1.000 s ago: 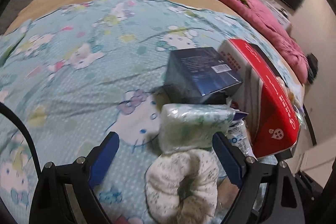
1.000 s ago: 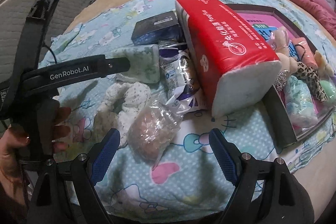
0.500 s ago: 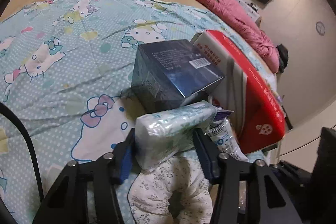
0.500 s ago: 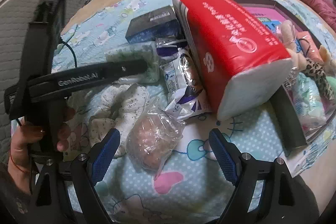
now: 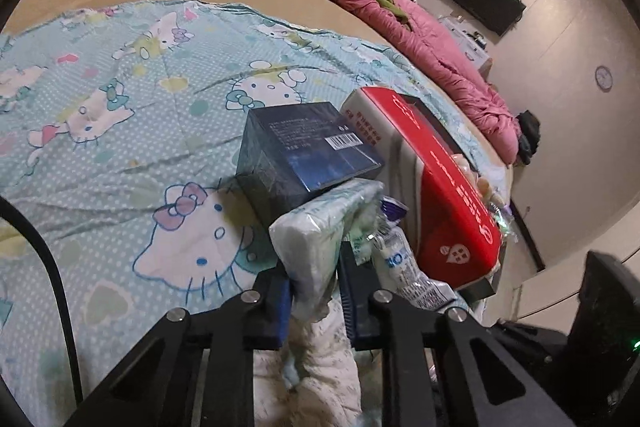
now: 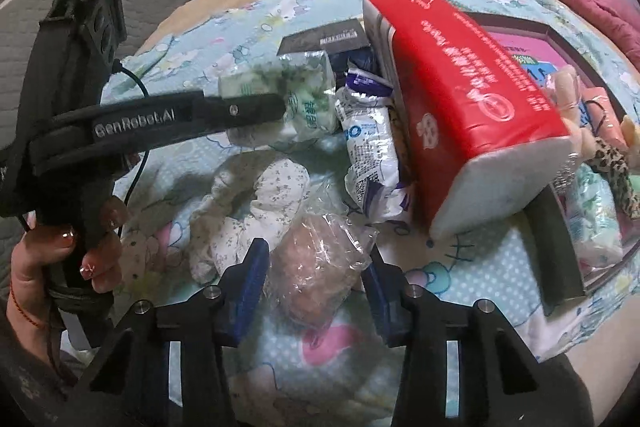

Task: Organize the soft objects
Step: 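Grasp the green-print tissue pack with left tool while right tool grasps the clear pink-filled bag, then carry the tissue pack and clear bag up over the pink book tray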

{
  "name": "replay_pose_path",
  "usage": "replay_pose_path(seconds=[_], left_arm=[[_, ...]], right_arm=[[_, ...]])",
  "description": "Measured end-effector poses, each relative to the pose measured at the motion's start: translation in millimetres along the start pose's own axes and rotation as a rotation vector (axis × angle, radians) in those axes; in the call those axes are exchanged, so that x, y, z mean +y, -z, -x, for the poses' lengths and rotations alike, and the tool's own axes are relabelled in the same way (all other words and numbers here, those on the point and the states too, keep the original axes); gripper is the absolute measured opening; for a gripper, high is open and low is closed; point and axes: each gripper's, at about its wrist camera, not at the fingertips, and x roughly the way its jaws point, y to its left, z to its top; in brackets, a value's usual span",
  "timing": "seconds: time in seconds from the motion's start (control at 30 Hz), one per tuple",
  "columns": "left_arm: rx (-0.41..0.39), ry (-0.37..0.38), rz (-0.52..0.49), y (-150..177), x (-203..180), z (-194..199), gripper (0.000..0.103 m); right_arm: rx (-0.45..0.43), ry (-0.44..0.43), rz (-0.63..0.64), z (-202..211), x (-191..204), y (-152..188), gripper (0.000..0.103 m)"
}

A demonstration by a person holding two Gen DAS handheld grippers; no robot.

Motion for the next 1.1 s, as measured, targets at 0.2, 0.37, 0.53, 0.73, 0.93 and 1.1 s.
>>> replay_pose_path(seconds=[0.2, 0.37, 0.53, 0.73, 0.93, 1.1], left_arm=[[-0.01, -0.079, 0.018, 13.9, -19.0, 21.0, 0.019], [-0.014, -0.162, 0.076, 29.1, -27.2, 40.6, 0.018], [-0.056, -0.257, 0.12, 47.9, -44.3, 70.4, 0.018], [-0.065, -0.298, 0.148, 60.1, -73.8, 90.7, 0.018], [-0.107, -0.306, 0.181, 67.3, -96.7, 107.1, 0.018], [-0.115, -0.307, 0.189, 69.1, -114.7, 110.1, 0.018]], right_arm=[[-0.054, -0.016, 0.042, 25.6, -5.6, -1.6, 0.047], [-0.075, -0.019, 0.049, 43.2, -13.3, -2.2, 0.047], [-0.115, -0.017, 0.065, 62.2, -21.3, -7.3, 0.047], [-0.156, -0.006, 0.089, 79.9, -29.3, -15.3, 0.047], [-0.178, -0.023, 0.091, 93.8, -33.1, -22.0, 0.047], [-0.181, -0.017, 0.102, 98.9, -34.1, -24.1, 0.046]])
